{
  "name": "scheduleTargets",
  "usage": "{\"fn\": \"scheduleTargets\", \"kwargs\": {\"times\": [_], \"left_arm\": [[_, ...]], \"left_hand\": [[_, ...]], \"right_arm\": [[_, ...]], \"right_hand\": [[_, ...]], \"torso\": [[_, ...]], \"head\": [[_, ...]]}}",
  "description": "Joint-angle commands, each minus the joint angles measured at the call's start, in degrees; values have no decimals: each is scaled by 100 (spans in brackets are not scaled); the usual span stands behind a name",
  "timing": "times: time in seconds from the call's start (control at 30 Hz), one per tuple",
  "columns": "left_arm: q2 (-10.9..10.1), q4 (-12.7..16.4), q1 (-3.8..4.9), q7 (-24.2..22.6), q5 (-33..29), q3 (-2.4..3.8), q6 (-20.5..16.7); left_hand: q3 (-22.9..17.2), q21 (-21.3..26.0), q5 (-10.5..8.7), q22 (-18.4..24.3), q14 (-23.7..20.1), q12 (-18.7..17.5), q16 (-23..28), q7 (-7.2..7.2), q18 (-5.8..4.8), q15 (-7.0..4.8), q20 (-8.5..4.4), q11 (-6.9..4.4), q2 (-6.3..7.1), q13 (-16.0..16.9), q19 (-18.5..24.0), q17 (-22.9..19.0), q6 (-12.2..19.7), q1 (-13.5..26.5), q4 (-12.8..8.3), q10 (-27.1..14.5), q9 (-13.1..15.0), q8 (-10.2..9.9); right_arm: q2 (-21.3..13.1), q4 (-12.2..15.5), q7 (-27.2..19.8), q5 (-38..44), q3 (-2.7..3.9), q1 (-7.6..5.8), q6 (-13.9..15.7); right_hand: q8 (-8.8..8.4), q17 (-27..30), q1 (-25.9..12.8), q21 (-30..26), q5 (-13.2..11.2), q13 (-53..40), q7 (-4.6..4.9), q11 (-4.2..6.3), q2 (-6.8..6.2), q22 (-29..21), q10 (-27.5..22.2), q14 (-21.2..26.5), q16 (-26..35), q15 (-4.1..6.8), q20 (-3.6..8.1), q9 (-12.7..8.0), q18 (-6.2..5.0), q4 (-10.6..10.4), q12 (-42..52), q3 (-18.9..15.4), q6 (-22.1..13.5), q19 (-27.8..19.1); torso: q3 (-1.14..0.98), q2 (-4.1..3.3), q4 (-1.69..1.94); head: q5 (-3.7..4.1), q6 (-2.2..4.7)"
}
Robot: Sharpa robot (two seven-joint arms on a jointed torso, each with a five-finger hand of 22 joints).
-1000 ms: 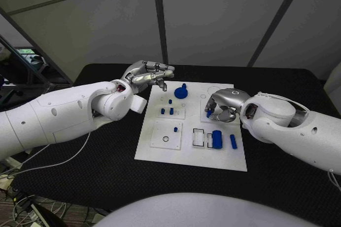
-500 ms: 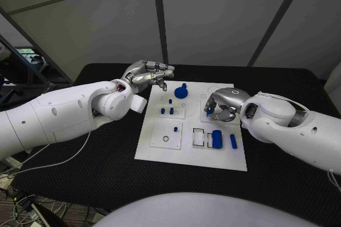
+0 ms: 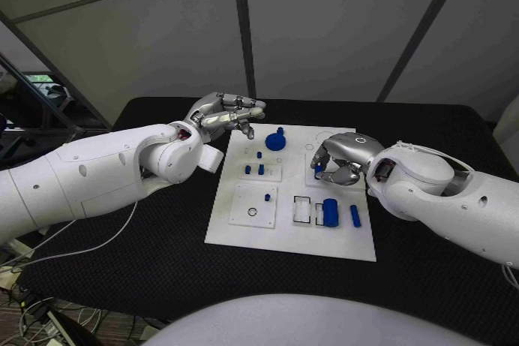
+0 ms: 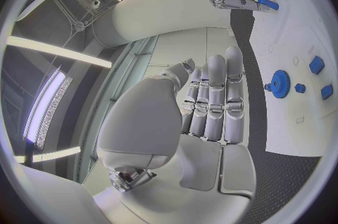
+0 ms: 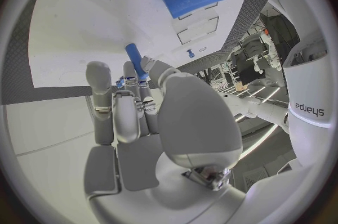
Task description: Assemble the parts on the task board
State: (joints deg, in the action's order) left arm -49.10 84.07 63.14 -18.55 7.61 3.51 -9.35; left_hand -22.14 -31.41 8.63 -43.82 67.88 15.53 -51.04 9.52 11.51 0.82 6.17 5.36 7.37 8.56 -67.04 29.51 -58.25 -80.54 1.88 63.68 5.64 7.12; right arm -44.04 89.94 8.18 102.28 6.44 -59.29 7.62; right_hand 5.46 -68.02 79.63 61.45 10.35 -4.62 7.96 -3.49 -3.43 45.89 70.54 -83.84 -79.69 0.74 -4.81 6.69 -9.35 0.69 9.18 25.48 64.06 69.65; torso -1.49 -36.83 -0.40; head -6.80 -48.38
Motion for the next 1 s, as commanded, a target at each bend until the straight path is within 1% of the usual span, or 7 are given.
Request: {"fn": "scheduleTargets", "kwargs": {"times": [0.03, 0.37, 0.5, 0.7, 0.77, 0.9, 1.0], "left_arm": [[0, -5, 8, -1, 14, 3, 61], [-7, -14, 5, 7, 14, 2, 65], [-7, -18, 4, 7, 14, 1, 66], [-2, -36, 3, 0, 14, 0, 64], [5, -46, 3, -4, 14, 0, 63], [24, -69, 4, -15, 14, 0, 68], [36, -98, 5, -28, 14, 1, 61]], "left_hand": [[-9, 22, -5, 3, -57, 24, -18, 8, -104, 2, 15, 7, -21, 8, -7, -9, 7, -64, -31, -46, -9, -11], [-13, 22, -4, 1, -60, 27, -20, 9, -104, 1, 13, 7, -27, 9, -8, -10, 8, -78, -42, -48, -10, -10], [-14, 22, -4, 0, -60, 27, -20, 9, -104, 1, 13, 7, -28, 9, -8, -10, 7, -80, -43, -48, -10, -10], [-14, 22, -4, 0, -60, 27, -20, 9, -104, 1, 13, 7, -28, 9, -8, -10, 7, -80, -43, -48, -10, -10], [-14, 22, -4, 0, -60, 27, -20, 9, -104, 1, 13, 7, -28, 9, -8, -10, 7, -80, -43, -48, -10, -10], [-14, 22, -4, 0, -60, 27, -20, 9, -104, 1, 13, 7, -28, 9, -8, -10, 7, -80, -43, -48, -10, -10], [-13, 22, -5, 0, -61, 28, -21, 9, -104, 1, 13, 8, -28, 9, -8, -10, 7, -81, -44, -48, -10, -10]], "right_arm": [[-35, 91, -69, -41, 11, -16, 317], [-317, 695, -126, -202, 34, -24, 571], [-368, 970, -184, -298, 185, -30, 724], [-212, 1200, -321, -560, 266, -32, 830], [-91, 1182, -358, -609, 271, -31, 825], [226, 1093, -453, -668, 238, -16, 816], [422, 1008, -518, -687, 146, 16, 802]], "right_hand": [[17, -7, 154, 44, 4, -12, -21, -5, 90, 12, 32, -257, -32, 39, 3, 59, 116, 39, -32, 23, 77, 49], [16, -9, 165, 53, 11, -11, -13, -11, 75, 22, 36, -256, -34, 36, 3, 65, 118, 62, -53, 36, 85, 50], [15, -19, 168, 64, 16, -11, -8, -13, 62, 37, 40, -257, -40, 35, 3, 67, 121, 73, -62, 40, 87, 54], [15, -23, 168, 70, 16, -12, -7, -14, 60, 45, 41, -257, -42, 34, 3, 67, 122, 74, -64, 40, 88, 58], [15, -23, 166, 70, 19, -12, -5, -16, 57, 44, 42, -257, -42, 34, 2, 68, 122, 75, -67, 40, 89, 57], [14, -8, 164, 66, 20, -12, -4, -17, 55, 37, 43, -255, -35, 33, 2, 68, 121, 75, -69, 40, 89, 54], [12, -9, 162, 66, 23, -12, -2, -19, 50, 37, 43, -254, -36, 32, 1, 69, 121, 77, -73, 39, 87, 53]], "torso": [[0, 3, -1], [5, 9, -2], [5, 3, 7], [12, 1, 10], [10, -3, 5], [2, -10, 28], [4, -1, 20]], "head": [[13, 14], [16, 37], [17, 54], [-40, 61], [-77, 53], [-143, 24], [-218, -4]]}}
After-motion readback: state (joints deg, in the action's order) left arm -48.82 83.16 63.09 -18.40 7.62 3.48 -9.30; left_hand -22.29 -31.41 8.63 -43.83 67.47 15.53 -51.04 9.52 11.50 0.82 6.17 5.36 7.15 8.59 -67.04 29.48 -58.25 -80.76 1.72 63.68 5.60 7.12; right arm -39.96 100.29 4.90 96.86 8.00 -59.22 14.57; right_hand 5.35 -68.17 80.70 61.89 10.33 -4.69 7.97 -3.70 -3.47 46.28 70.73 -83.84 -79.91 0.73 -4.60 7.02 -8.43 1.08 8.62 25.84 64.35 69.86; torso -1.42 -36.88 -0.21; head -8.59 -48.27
